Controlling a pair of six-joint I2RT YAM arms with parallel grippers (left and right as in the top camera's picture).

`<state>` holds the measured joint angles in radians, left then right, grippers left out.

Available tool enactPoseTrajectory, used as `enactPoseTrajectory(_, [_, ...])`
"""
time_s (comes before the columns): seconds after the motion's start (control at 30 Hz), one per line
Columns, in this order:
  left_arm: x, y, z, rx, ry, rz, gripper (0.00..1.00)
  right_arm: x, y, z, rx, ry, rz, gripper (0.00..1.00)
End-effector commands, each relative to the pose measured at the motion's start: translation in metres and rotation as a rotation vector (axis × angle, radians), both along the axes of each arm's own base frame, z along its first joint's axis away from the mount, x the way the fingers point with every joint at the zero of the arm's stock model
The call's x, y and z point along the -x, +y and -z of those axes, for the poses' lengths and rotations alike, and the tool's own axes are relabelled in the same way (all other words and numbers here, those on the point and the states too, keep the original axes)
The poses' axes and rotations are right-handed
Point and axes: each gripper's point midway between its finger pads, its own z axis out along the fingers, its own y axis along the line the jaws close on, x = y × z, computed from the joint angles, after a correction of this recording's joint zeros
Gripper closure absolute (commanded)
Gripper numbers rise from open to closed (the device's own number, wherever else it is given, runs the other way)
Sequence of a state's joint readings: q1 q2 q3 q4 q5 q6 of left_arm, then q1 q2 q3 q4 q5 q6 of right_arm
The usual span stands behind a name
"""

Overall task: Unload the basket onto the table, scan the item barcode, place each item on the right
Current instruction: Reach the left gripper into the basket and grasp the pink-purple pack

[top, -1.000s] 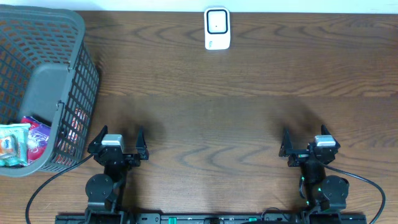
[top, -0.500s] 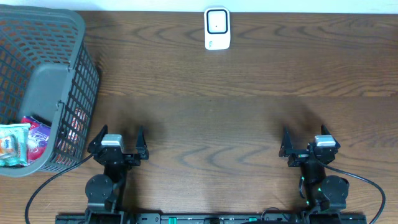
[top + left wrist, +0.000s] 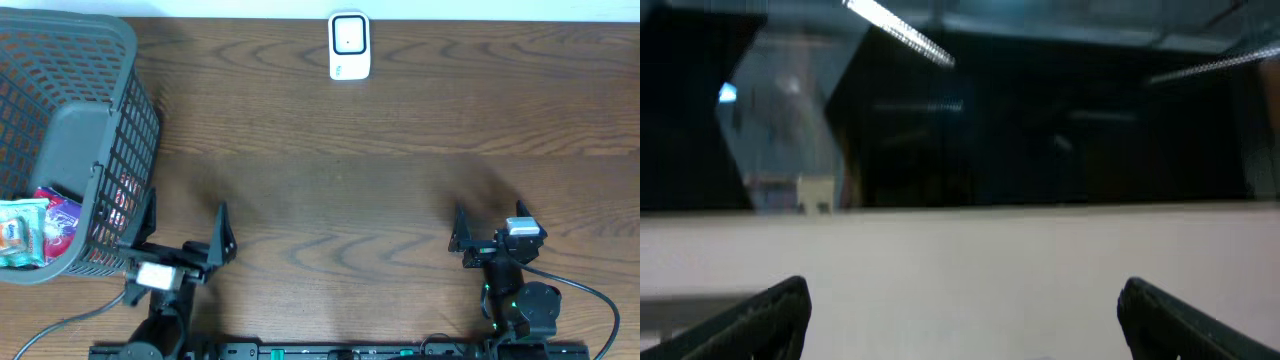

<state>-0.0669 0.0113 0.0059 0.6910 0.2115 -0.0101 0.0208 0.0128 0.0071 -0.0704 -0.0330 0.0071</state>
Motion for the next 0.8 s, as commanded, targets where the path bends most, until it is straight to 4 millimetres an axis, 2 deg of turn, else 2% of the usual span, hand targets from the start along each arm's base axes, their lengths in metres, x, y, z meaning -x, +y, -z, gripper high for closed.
enactPoseTrajectory(0.0, [0.006, -0.004, -0.014, -0.095, -0.057, -0.037, 0.03, 0.0, -0.001, 0.002, 0.0, 0.005, 0.004, 0.01])
enactPoseTrajectory(0.17, [-0.004, -0.002, -0.045, -0.156, -0.051, -0.097, 0.02, 0.0, -0.001, 0.002, 0.001, 0.005, 0.004, 0.01])
enactPoseTrajectory(0.2, [-0.011, 0.001, -0.054, -0.148, -0.03, -0.111, 0.02, 0.0, -0.001, 0.002, 0.001, 0.005, 0.004, 0.01])
enactPoseTrajectory(0.23, [-0.03, 0.004, -0.067, -0.141, 0.031, -0.13, 0.03, 0.0, -0.001, 0.002, 0.001, 0.005, 0.004, 0.01])
enactPoseTrajectory(0.3, [-0.059, 0.002, -0.076, -0.158, 0.161, -0.118, 0.02, 0.0, -0.001, 0.002, 0.001, 0.005, 0.004, 0.01])
enactPoseTrajectory(0.37, [-0.086, -0.01, -0.079, -0.202, 0.309, -0.05, 0.03, 0.0, -0.001, 0.002, 0.0, 0.005, 0.004, 0.01])
enactPoseTrajectory(0.43, [-0.105, -0.036, -0.078, -0.261, 0.43, 0.104, 0.02, 0.0, -0.001, 0.002, 0.001, 0.005, 0.004, 0.01])
enactPoseTrajectory(0.53, [-0.117, -0.082, -0.077, -0.338, 0.498, 0.409, 0.02, 0.0, -0.001, 0.002, 0.001, 0.005, 0.004, 0.01])
enactPoseTrajectory(0.6, [-0.124, -0.097, -0.068, -0.357, 0.524, 0.523, 0.02, 0.0, -0.001, 0.002, 0.0, 0.005, 0.004, 0.01])
enactPoseTrajectory(0.7, [-0.145, -0.098, -0.072, -0.326, 0.51, 0.534, 0.02, 0.0, -0.001, 0.002, 0.001, 0.005, 0.004, 0.01])
enactPoseTrajectory(0.77, [-0.168, -0.078, -0.086, -0.18, 0.566, 0.462, 0.02, 0.0, -0.001, 0.002, 0.001, 0.005, 0.004, 0.01])
